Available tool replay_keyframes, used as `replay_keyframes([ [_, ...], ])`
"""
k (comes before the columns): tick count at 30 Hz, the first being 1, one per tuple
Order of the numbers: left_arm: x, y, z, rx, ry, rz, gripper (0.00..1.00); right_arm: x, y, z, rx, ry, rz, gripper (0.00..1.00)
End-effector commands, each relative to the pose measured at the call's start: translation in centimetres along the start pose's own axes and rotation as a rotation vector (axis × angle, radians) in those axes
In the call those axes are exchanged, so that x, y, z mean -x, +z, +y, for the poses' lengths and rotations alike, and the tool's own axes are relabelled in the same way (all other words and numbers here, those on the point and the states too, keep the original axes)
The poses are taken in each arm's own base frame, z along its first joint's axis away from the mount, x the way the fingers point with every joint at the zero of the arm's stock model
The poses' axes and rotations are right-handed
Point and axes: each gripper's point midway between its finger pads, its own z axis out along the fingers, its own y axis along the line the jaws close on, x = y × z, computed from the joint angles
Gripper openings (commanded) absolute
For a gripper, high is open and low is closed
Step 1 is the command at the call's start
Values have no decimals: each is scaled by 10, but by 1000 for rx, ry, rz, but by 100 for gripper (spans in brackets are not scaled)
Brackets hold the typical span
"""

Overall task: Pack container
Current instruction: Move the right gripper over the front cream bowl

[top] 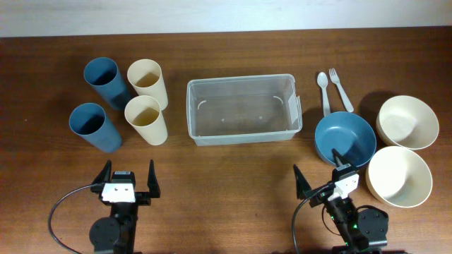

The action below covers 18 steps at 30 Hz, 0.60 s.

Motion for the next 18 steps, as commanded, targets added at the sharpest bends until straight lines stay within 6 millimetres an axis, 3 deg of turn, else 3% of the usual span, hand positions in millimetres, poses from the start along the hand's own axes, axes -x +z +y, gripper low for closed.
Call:
replay_keyframes([
  [1,-1,0,-1,-8,16,-3,100,0,-1,23,129,108,4,99],
  [8,-1,0,-1,-8,16,-3,100,4,-2,23,133,108,-13,99],
  [12,-1,0,-1,-8,16,-3,100,32,-4,24,134,66,-116,99],
  [15,-1,0,-1,-8,16,-3,100,62,-10,11,47,49,-183,99],
  [18,-1,0,-1,-8,16,-3,100,76,-13,1,-21,54,-173,99],
])
